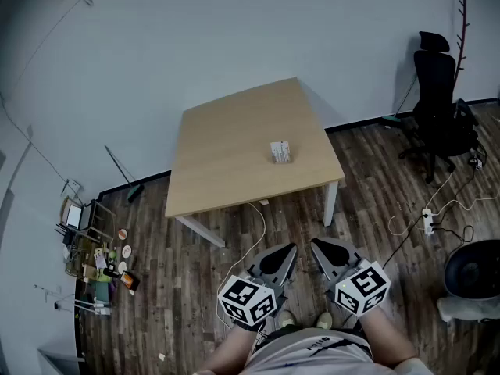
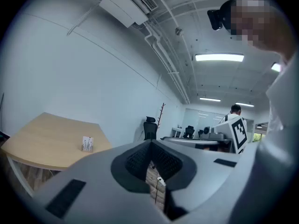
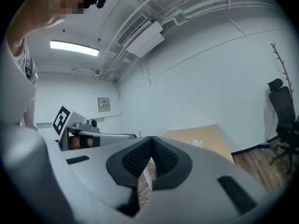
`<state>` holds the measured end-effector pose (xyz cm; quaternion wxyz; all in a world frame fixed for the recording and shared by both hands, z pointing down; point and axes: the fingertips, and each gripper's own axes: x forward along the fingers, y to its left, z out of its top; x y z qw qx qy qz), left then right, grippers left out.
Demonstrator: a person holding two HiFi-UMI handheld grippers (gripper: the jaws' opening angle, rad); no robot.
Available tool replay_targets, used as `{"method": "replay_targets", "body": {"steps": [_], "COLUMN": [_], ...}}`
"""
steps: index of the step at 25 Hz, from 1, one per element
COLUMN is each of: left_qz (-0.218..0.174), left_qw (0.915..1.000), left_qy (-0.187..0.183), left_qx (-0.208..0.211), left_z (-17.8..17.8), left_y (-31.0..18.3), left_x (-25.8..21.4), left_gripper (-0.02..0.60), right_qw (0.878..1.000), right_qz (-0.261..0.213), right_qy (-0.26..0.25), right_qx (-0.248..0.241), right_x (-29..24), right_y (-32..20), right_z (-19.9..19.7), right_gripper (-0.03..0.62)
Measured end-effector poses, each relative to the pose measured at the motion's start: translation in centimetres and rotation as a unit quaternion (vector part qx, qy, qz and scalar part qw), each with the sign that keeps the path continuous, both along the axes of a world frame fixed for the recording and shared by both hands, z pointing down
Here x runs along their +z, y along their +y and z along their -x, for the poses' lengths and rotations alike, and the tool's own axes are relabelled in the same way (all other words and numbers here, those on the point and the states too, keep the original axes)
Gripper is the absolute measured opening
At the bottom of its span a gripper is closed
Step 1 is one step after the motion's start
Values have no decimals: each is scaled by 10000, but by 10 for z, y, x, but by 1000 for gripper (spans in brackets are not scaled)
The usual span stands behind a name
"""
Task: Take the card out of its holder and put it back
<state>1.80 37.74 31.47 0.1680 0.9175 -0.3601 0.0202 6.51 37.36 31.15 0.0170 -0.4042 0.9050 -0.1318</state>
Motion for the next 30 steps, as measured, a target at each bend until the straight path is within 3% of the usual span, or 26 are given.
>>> {"method": "replay_targets", "body": {"steps": [13,22,30], "left_qz": [-32,-82,-157], "left_qw": [10000,9996,9994], "left_qy": [-68,-153,-268], "left_qx": [-57,-203,170], "left_z": [-25,19,52], "left_y": [-13,-71,-168], "left_x": [5,17,33], "left_gripper": [12,12,12], "right_qw": [9993,9993,9997], "right_qz": [-97,91,109], "right_qy": [-342,-346,-113], "right_qx": [-119,-56,190], "right_x": [-3,10,14], "right_y": [-16,-60,-148], "right_z": [-30,-19,21], "right_gripper": [14,14,14]}}
